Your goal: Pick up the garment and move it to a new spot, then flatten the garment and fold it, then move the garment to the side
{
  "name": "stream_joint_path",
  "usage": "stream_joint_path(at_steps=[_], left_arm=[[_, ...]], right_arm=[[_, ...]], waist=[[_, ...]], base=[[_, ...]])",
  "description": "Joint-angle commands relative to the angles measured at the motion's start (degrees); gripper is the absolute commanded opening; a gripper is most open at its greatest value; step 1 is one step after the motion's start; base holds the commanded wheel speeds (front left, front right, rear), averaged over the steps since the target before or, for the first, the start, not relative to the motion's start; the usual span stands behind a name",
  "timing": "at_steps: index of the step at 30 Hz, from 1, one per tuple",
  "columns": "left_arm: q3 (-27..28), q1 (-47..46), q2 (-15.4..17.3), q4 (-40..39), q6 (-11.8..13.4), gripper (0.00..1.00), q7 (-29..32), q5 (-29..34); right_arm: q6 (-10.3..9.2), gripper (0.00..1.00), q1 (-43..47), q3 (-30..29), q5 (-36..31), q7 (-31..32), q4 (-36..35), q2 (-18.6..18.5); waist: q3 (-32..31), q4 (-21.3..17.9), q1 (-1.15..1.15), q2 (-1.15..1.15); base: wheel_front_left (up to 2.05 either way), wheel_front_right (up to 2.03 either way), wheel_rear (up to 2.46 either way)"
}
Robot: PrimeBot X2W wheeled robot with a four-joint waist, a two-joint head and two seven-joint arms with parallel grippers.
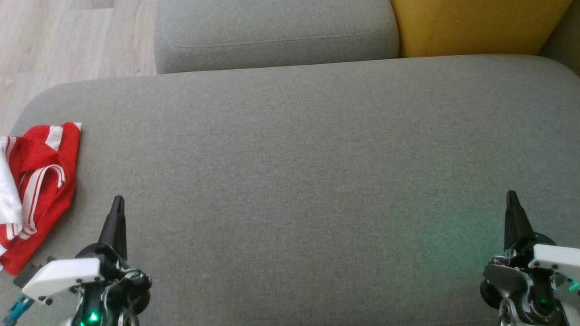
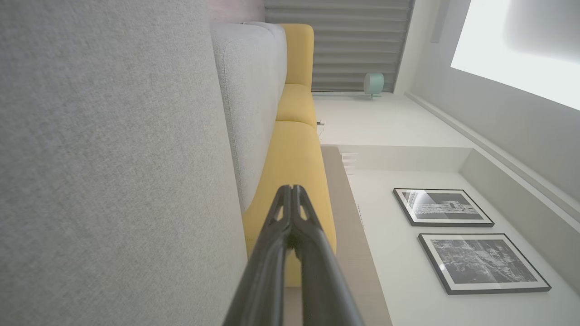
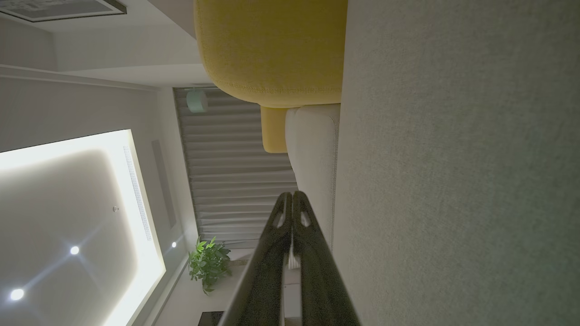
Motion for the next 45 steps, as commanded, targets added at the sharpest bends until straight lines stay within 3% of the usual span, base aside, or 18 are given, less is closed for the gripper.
stream_joint_path(at_steps=[1, 10, 11, 31, 45], left_arm=[[2.0, -3.2, 0.5, -1.5, -0.4, 0.0, 0.4, 0.7], [2.0, -3.2, 0.5, -1.5, -0.4, 0.0, 0.4, 0.7], [0.0, 0.0, 0.0, 0.2, 0.0, 1.0, 0.0, 0.0], [-1.7, 0.6, 0.3, -0.4, 0.0, 1.0, -2.6, 2.3], [-2.8, -0.1, 0.8, -5.5, 0.0, 1.0, -5.4, 13.5]], right_arm=[[0.44, 0.0, -3.0, 1.2, -0.2, 0.3, -1.8, -0.3], [0.44, 0.0, -3.0, 1.2, -0.2, 0.3, -1.8, -0.3], [-0.01, 1.0, 0.0, 0.0, 0.0, 0.0, 0.1, 0.0], [0.05, 1.0, 0.4, 2.9, -2.0, -2.7, -0.2, -0.3], [0.1, 1.0, -0.5, 4.5, -14.6, -5.4, -3.7, -1.5]], waist=[[0.0, 0.0, 0.0, 0.0], [0.0, 0.0, 0.0, 0.0], [0.0, 0.0, 0.0, 0.0], [-0.1, 0.1, 0.0, 0.0], [-0.2, 0.4, 0.0, 0.0]], base=[[0.0, 0.0, 0.0], [0.0, 0.0, 0.0], [0.0, 0.0, 0.0], [0.0, 0.0, 0.0], [0.0, 0.0, 0.0]])
